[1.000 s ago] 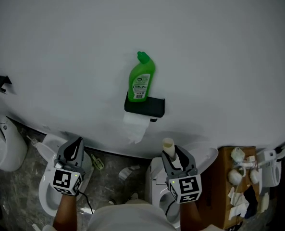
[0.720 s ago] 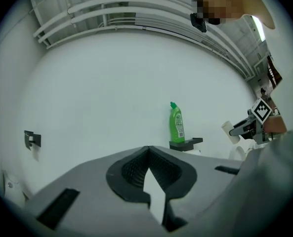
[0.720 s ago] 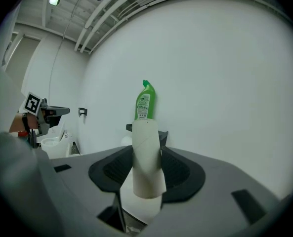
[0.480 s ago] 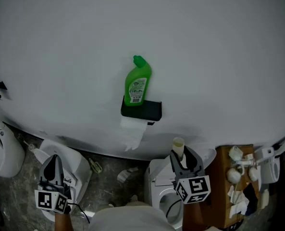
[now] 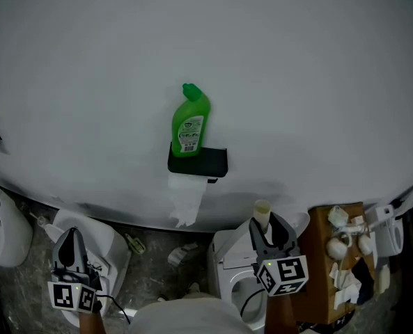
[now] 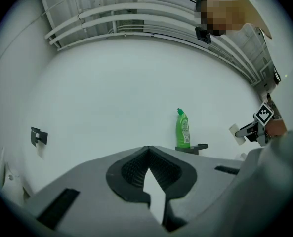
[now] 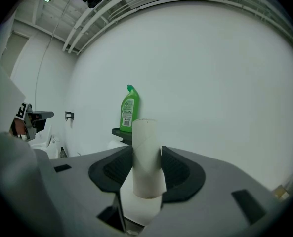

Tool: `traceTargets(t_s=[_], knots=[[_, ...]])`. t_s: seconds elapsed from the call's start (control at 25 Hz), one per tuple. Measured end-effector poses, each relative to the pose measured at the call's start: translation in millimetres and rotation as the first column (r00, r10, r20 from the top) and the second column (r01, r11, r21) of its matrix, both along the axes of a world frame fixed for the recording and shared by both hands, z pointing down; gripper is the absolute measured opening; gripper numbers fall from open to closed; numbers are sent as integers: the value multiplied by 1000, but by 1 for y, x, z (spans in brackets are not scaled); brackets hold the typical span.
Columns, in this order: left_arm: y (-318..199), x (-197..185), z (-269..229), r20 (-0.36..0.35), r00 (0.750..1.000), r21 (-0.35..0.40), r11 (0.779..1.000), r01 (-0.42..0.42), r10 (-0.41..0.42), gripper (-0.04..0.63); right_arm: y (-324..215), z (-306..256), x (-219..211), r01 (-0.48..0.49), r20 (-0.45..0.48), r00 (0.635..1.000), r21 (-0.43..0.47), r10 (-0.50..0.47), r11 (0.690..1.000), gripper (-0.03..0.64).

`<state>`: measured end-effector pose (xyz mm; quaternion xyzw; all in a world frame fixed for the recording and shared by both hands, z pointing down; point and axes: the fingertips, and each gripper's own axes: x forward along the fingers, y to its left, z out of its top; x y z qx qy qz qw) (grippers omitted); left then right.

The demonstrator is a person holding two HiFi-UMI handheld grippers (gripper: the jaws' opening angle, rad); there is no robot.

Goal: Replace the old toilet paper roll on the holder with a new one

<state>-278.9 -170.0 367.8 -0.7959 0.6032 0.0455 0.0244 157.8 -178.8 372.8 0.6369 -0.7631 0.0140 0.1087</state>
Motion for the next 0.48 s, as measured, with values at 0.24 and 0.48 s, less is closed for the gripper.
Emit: traceTargets(t_s=[0.24, 0.48], knots=[[-8, 4, -3, 5, 1000, 3, 1000, -28, 28, 6, -1, 0, -4, -4, 9, 1000, 1, 4, 1000, 180], [-12, 4, -2, 3, 999, -1, 999, -40, 40, 6, -3, 0, -7, -8, 12, 1000, 0, 8, 1000, 181]])
